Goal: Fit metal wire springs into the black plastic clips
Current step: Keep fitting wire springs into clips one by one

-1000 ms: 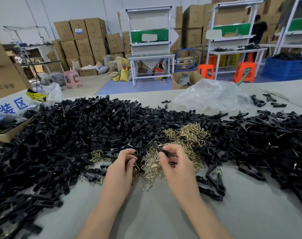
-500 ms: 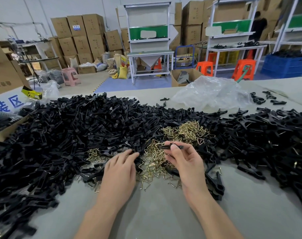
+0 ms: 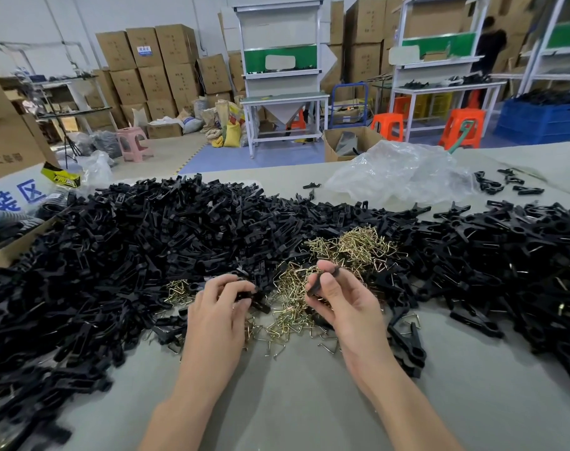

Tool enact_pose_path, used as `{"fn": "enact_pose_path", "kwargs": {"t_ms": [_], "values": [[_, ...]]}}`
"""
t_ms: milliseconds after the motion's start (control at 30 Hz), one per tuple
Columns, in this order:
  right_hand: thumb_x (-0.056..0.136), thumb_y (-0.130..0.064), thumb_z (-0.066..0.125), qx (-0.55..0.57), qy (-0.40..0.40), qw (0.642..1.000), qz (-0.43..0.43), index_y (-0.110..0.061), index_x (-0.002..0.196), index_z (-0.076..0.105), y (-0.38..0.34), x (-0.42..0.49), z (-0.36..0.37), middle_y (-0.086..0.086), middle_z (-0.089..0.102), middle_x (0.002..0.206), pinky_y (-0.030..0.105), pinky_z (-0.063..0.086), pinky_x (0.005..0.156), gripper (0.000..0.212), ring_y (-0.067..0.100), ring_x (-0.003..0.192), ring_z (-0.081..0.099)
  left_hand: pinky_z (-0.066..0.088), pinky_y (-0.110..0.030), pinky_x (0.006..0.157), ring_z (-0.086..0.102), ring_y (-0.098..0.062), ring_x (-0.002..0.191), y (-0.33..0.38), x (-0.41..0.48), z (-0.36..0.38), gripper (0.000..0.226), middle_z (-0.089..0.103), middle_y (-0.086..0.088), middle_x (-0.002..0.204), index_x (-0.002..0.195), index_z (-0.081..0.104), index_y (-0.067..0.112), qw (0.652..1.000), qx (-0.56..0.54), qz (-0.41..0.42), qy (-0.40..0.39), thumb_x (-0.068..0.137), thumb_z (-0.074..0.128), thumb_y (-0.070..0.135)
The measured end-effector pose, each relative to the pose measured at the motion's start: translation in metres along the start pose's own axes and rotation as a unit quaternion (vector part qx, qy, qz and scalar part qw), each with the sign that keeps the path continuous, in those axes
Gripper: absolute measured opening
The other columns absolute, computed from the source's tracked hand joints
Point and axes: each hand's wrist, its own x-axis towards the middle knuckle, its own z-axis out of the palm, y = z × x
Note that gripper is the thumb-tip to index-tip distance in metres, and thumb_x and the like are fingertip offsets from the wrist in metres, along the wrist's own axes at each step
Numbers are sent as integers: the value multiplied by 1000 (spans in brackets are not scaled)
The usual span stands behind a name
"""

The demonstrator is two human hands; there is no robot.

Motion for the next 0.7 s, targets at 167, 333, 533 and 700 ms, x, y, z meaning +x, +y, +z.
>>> {"fn": "enact_pose_path", "kwargs": {"t_ms": [167,333,533,700], "values": [[94,-8,63,-33,-14,999,17,-26,117,71,4,0,3,-4,78,104,21,58,84,29,10,106,71,45,-12,76,61,0,94,27,-3,-1,25,65,24,103,115,61,48,970,-221,-93,40,98,60,30],[98,-6,62,-96,-23,995,9,-38,120,67,4,-3,3,-12,76,110,25,56,92,39,6,105,71,50,-17,60,60,-8,60,52,-1,5,20,71,4,86,94,71,41,904,-394,-161,46,97,63,23],[96,-5,65,-111,-45,993,0,-40,113,71,4,-4,6,-9,77,108,22,57,85,39,6,101,72,55,-18,76,70,-8,92,49,-4,7,36,76,4,108,110,74,32,836,-510,-199,-40,98,55,3],[97,0,63,-106,-73,992,-4,-33,111,73,4,-6,7,-4,78,107,22,59,78,38,10,99,74,54,-21,85,69,-13,106,54,-7,8,40,75,-1,112,109,74,34,832,-525,-166,-72,96,58,-1]]}}
